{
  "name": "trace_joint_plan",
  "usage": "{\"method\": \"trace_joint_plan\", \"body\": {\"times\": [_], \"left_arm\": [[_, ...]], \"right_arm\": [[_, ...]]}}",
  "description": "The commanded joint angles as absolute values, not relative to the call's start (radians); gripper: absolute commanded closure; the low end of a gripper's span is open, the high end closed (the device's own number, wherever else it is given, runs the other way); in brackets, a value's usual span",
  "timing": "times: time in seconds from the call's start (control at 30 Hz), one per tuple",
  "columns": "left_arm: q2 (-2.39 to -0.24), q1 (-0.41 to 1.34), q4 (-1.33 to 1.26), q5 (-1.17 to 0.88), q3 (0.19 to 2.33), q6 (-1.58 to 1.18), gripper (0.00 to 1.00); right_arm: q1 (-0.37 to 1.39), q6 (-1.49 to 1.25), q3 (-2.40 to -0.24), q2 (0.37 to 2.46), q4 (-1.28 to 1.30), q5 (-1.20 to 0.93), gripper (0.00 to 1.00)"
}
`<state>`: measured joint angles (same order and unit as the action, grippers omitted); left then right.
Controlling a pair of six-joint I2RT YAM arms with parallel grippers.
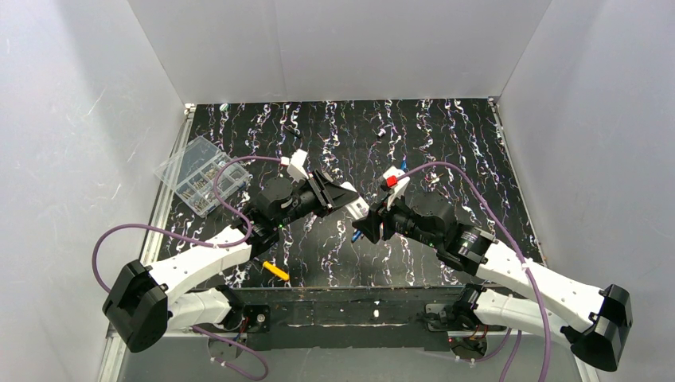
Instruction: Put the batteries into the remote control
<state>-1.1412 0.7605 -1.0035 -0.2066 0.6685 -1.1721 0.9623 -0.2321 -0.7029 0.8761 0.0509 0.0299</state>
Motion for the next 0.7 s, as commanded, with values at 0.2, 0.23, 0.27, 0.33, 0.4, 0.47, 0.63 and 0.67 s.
{"method": "trace_joint_plan", "body": {"times": [0.2, 0.23, 0.27, 0.33, 0.4, 0.47, 0.63, 0.67], "left_arm": [[-1.119, 0.757, -1.030, -0.201, 0.649, -1.147, 1.00], [-1.118, 0.757, -1.029, -0.198, 0.642, -1.145, 1.00], [-1.115, 0.756, -1.029, -0.194, 0.635, -1.144, 1.00], [-1.107, 0.756, -1.027, -0.185, 0.626, -1.138, 1.00], [-1.094, 0.756, -1.016, -0.176, 0.618, -1.132, 1.00], [-1.088, 0.756, -1.011, -0.171, 0.610, -1.126, 1.00], [-1.083, 0.756, -1.018, -0.166, 0.599, -1.126, 1.00], [-1.086, 0.757, -1.023, -0.166, 0.600, -1.130, 1.00]], "right_arm": [[0.959, -0.201, -0.726, 0.865, 0.031, -0.044, 0.44], [0.959, -0.199, -0.727, 0.864, 0.032, -0.048, 0.40], [0.959, -0.196, -0.727, 0.861, 0.030, -0.048, 0.37], [0.959, -0.190, -0.724, 0.853, 0.023, -0.047, 0.34], [0.959, -0.185, -0.720, 0.846, 0.017, -0.040, 0.32], [0.959, -0.180, -0.721, 0.844, 0.022, -0.045, 0.32], [0.959, -0.179, -0.719, 0.852, 0.026, -0.064, 0.31], [0.959, -0.182, -0.716, 0.855, 0.023, -0.064, 0.31]]}}
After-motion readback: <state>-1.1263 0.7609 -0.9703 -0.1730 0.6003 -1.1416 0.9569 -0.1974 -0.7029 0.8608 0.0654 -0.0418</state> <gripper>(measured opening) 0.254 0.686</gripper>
